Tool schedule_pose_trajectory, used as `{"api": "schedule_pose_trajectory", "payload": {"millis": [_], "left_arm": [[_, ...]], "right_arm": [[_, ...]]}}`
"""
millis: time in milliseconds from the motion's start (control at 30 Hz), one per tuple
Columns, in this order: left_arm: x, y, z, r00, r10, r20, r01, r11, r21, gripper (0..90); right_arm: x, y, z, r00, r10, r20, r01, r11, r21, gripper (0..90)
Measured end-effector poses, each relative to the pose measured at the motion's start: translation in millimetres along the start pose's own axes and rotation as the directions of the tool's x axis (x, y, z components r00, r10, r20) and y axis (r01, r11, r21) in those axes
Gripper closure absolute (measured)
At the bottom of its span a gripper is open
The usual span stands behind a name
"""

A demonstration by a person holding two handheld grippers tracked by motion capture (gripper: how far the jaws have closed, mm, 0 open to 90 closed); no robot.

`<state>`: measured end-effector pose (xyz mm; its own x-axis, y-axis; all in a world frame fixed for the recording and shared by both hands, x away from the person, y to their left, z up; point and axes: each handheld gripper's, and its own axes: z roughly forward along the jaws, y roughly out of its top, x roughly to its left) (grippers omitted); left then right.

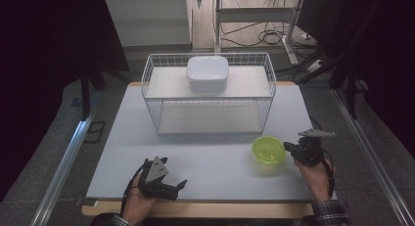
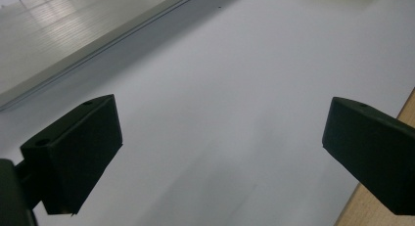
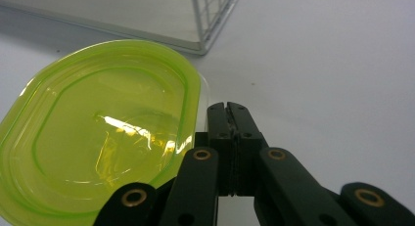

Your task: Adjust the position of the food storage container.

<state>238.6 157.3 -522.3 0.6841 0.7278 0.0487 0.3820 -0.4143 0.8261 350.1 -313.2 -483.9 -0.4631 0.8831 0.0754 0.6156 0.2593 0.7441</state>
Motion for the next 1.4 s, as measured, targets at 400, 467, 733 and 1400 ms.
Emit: {"api": "schedule_pose_trajectory", "payload": {"millis": [400,467,733,1400], "left_arm": [[-0.5,-0.3,-0.2,1.0000,0.000,0.000,0.000,1.0000,0.004,1.0],[0.1,-0.4,-0.3,1.0000,0.001,0.000,-0.001,1.0000,0.005,1.0],[0.3,-1.0,-0.8,1.0000,-0.001,-0.001,0.001,0.9999,0.010,1.0],[-0.3,-1.3,0.7,1.0000,0.003,0.001,-0.003,0.9998,0.018,0.9]], "right_arm": [[10.4,-0.8,1.6,0.9995,-0.010,-0.031,0.010,1.000,0.012,89.0],[8.4,-3.7,0.3,0.9998,-0.008,-0.015,0.008,1.000,0.017,89.0],[12.4,-14.5,-0.1,0.9993,-0.015,-0.035,0.017,0.998,0.058,89.2],[45.7,-19.2,10.2,0.9876,-0.016,-0.156,0.034,0.993,0.113,89.2]]}}
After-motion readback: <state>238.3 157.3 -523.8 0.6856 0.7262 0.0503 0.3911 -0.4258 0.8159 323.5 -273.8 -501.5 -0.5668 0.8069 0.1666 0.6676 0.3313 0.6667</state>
